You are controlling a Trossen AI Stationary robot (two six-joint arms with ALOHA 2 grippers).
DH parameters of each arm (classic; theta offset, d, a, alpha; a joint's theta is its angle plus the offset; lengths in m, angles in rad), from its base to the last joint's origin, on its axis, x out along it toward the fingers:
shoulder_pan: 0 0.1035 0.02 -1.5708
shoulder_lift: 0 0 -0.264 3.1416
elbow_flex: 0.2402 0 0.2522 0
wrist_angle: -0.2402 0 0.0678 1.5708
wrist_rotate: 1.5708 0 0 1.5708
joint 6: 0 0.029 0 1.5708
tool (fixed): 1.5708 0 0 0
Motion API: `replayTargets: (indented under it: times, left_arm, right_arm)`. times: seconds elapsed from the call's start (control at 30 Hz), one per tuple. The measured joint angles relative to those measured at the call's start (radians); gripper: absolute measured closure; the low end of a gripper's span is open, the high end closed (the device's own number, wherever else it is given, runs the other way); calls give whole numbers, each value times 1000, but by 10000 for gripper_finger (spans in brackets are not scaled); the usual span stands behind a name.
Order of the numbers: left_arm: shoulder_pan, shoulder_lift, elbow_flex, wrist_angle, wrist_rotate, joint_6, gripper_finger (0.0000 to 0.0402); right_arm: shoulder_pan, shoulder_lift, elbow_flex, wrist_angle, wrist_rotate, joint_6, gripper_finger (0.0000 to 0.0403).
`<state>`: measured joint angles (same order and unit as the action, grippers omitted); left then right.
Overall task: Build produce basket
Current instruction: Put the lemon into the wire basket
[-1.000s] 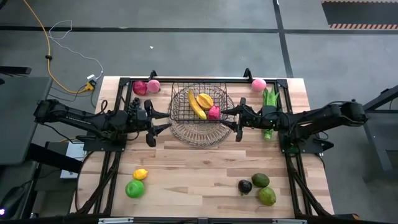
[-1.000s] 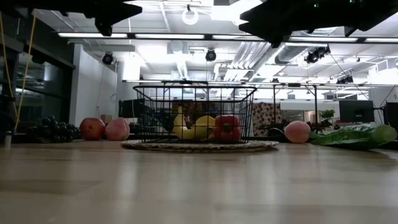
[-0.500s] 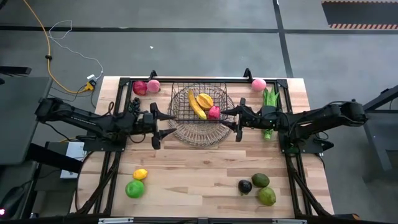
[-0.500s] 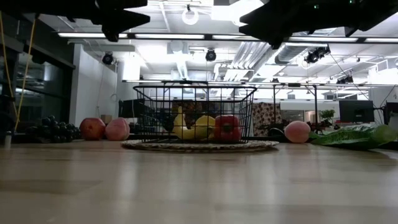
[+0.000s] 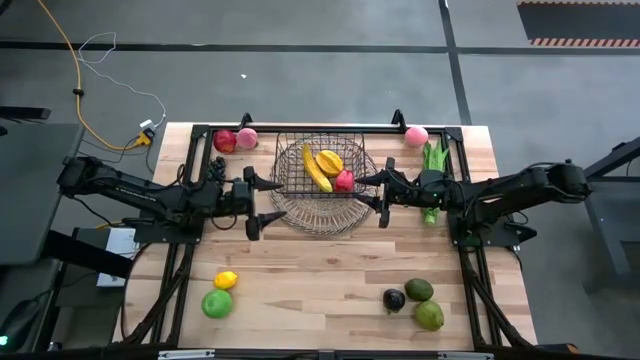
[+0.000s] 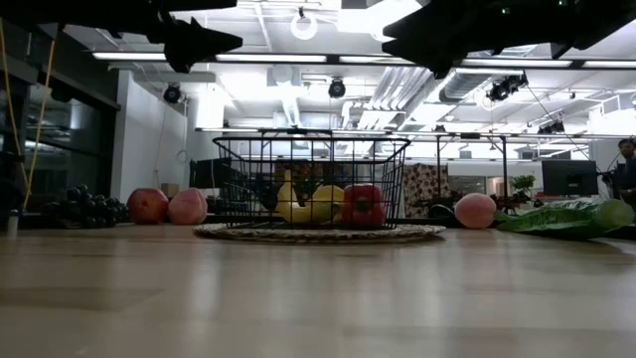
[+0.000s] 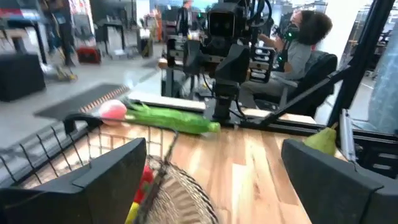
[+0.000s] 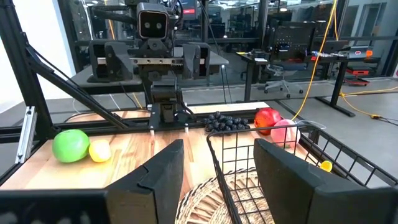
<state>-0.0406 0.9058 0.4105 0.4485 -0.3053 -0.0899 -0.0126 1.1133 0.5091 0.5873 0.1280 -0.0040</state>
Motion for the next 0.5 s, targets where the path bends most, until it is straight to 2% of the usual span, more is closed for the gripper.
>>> replayTargets:
  times: [0.1,0.27,0.4,0.5]
  left_arm:
    - [-8,0,61,-145,21,-56,37]
    - [-68,36,231,-605,22,-210,37]
    - [-162,106,359,-965,56,-432,37]
    - [-252,171,422,-1167,97,-622,37]
  right_arm:
    - [0,0,0,0,0,0,217]
    - [0,0,0,0,0,0,217]
    - [0,0,0,0,0,0,217]
    - [0,0,0,0,0,0,217]
